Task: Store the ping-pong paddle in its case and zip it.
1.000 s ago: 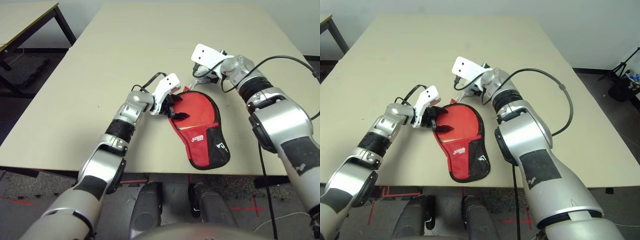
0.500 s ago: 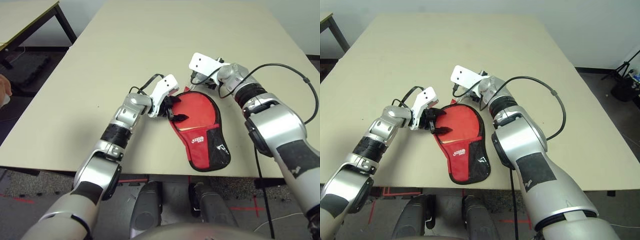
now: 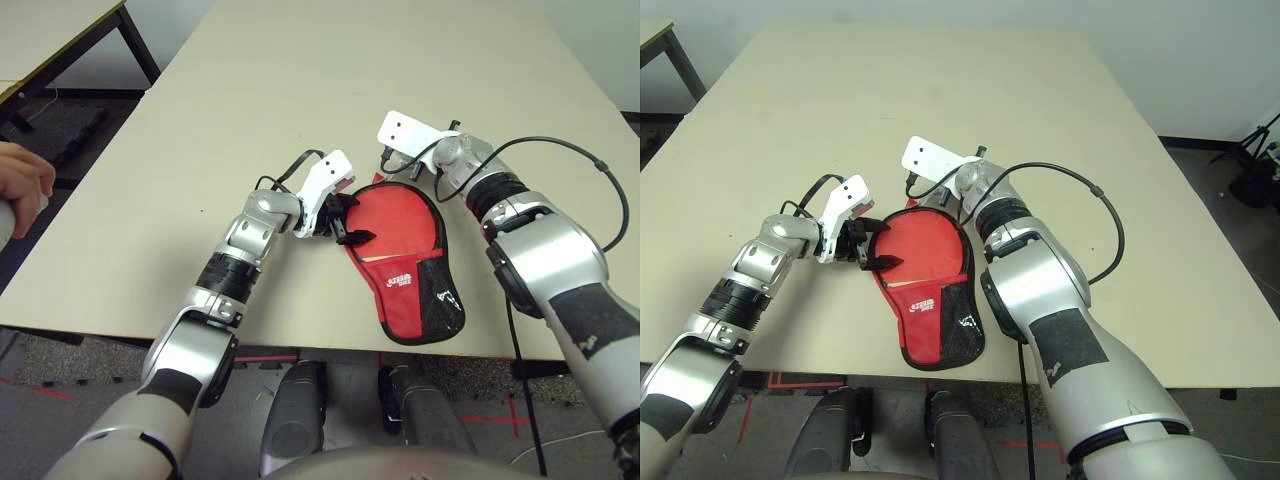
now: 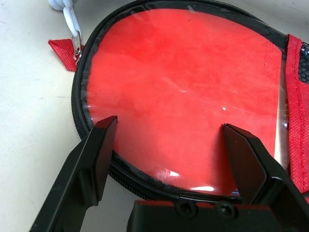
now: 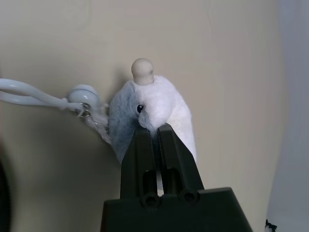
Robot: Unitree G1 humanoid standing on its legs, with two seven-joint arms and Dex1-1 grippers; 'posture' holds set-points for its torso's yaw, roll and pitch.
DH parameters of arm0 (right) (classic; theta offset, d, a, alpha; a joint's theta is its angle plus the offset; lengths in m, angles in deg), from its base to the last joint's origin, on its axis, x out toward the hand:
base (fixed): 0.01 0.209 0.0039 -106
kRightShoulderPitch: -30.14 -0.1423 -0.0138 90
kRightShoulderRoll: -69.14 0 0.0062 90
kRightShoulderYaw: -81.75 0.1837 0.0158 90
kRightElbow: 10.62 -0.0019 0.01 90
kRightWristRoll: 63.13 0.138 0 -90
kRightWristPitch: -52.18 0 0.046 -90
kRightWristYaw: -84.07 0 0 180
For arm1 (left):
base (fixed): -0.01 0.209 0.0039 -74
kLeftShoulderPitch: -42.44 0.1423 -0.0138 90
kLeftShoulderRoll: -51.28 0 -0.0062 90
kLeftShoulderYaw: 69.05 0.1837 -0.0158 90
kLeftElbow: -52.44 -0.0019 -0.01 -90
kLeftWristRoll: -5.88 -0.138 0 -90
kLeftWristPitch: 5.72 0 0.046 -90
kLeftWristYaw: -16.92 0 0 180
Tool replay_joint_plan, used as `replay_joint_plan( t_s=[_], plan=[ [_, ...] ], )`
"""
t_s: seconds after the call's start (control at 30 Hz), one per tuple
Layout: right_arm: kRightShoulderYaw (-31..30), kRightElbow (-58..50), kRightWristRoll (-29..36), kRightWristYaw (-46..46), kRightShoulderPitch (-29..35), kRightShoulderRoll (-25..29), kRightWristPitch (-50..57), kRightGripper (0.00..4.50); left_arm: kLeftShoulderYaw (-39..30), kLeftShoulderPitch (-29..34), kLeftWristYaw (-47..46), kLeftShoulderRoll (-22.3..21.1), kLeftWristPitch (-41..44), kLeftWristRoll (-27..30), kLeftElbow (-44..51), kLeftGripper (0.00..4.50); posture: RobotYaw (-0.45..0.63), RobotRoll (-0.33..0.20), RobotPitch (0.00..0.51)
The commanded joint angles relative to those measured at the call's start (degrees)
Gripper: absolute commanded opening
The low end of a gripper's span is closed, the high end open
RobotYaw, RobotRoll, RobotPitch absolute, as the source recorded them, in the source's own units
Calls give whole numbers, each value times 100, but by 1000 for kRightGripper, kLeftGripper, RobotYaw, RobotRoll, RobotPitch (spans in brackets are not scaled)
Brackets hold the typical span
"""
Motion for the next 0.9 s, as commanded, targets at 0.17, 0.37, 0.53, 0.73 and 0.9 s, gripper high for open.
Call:
replay_joint_plan(
  t_s=[0.17, 0.37, 0.53, 0.73, 0.9],
  plan=[
    [138, 30, 74, 24, -276, 390, 302, 20, 283, -117, -39, 132, -172, -156, -660, 4500, 186, 0, 146],
    [151, -58, 183, -759, -352, 619, 715, 20, 361, -360, -46, 323, -445, -227, -1169, 4500, 106, 0, 136],
    [6, -262, 152, -1604, -179, 790, 939, 20, 443, -603, -6, 443, -617, -295, -1655, 4500, 44, 0, 135],
    [-189, -876, 98, -2352, 187, 1010, 1224, 20, 431, -967, -45, 663, -786, -420, -2320, 4500, -26, 0, 141],
    [-365, -1927, 3, -2997, 684, 1438, 1655, 20, 412, -1190, -76, 810, -900, -501, -2705, 4500, -61, 0, 146]
  ],
)
